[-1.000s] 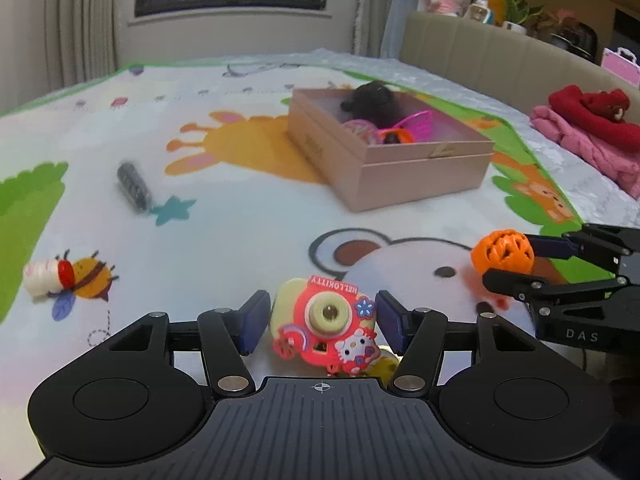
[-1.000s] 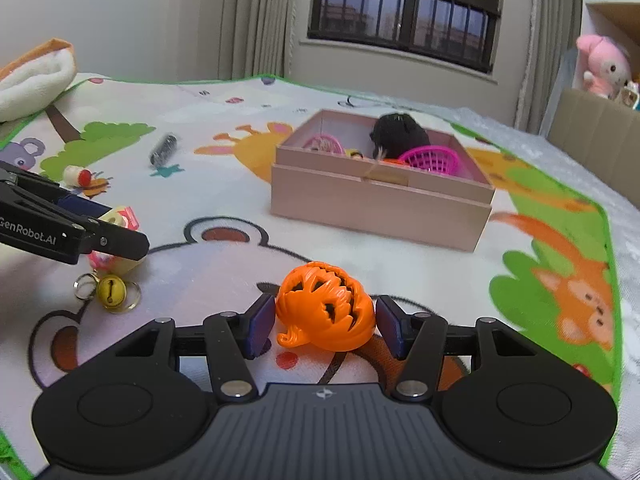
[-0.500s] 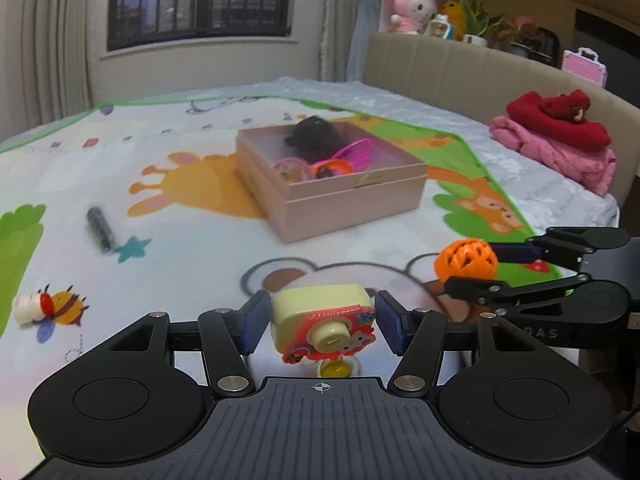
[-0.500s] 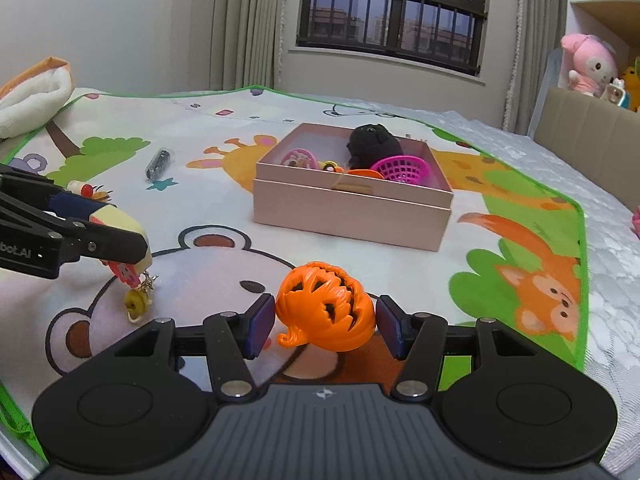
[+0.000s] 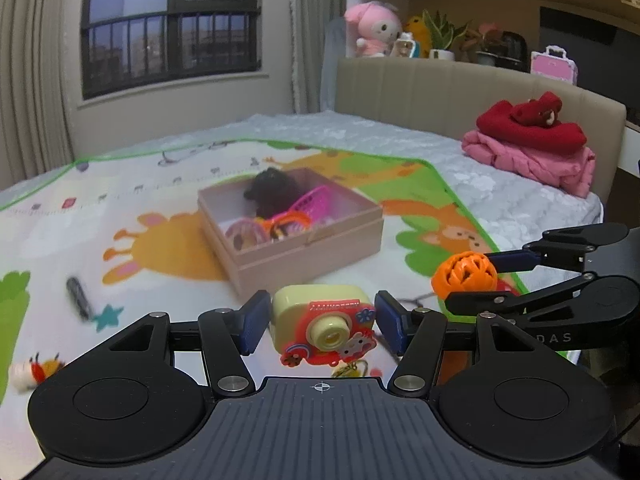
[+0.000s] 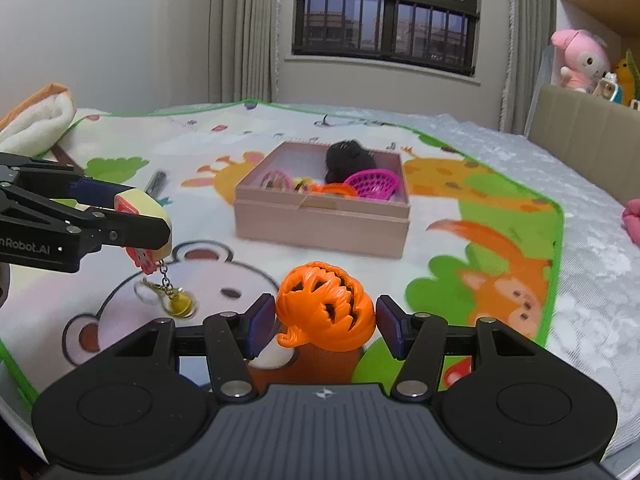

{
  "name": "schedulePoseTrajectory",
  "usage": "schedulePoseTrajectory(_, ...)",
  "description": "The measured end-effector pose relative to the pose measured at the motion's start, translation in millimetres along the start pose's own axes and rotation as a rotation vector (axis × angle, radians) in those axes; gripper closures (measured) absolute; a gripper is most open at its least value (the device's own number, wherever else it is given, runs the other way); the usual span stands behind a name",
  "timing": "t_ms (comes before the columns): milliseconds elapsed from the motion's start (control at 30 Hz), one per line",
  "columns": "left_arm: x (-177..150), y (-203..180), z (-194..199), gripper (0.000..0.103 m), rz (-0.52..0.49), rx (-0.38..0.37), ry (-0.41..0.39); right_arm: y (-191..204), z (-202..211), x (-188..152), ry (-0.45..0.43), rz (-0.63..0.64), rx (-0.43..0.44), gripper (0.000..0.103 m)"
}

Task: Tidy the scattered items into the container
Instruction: 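Carry pumpkin and keychain into the pink box and release both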

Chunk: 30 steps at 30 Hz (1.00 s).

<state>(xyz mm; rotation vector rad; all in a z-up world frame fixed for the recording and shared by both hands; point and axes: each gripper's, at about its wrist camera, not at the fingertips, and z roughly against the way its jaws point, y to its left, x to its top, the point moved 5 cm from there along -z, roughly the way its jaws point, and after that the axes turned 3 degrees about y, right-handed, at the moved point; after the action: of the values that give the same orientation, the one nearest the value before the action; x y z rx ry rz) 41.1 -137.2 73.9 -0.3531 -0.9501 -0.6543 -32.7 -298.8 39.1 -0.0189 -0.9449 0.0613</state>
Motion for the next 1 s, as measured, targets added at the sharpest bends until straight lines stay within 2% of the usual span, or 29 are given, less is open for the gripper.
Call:
schedulePoseTrajectory(200,28,7,-12,0.04,-0.031,-0.01,-0.036,-3,-3,18,-0.025,0.016,-0.017,0.047)
schedulePoseTrajectory(367,76,26,-25,0.04,-0.027,-0.024,-0.101,-6,-12,38,-0.057,0.026,-0.03,0.047)
schedulePoseTrajectory(500,126,44,-44,0.04,-0.031,-0.03,-0.152,-12,-24,77,-0.136,0.044,-0.068,0.047)
schedulePoseTrajectory(600,159,57,-73,0.039,-0.015,-0.038,-0.166,-16,-44,112,-0.196,0.06,-0.101,0.047)
schedulePoseTrajectory(633,169,63,-87,0.036,-0.004,-0.045,-0.163,-16,-54,122,-0.213,0.073,-0.12,0.047)
schedulePoseTrajectory(667,175,69,-100,0.022,0.009,-0.052,-0.152,-16,-64,130,-0.227,0.084,-0.134,0.045)
schedulePoseTrajectory(700,178,74,-110,0.01,0.027,-0.058,-0.138,-17,-75,136,-0.235,0.089,-0.135,0.038)
schedulePoseTrajectory(733,178,80,-119,0.008,0.046,-0.057,-0.127,-18,-87,139,-0.217,0.089,-0.133,0.018)
schedulePoseTrajectory(800,169,92,-122,0.008,0.075,-0.038,-0.114,-22,-103,136,-0.176,0.054,-0.129,0.016)
schedulePoseTrajectory(867,145,107,-114,0.006,0.115,-0.012,-0.1,-17,-107,123,-0.153,0.044,-0.087,0.016)
schedulePoseTrajectory(1000,73,127,-89,0.003,0.163,0.13,-0.016,5,-110,85,-0.098,0.083,-0.039,0.016)
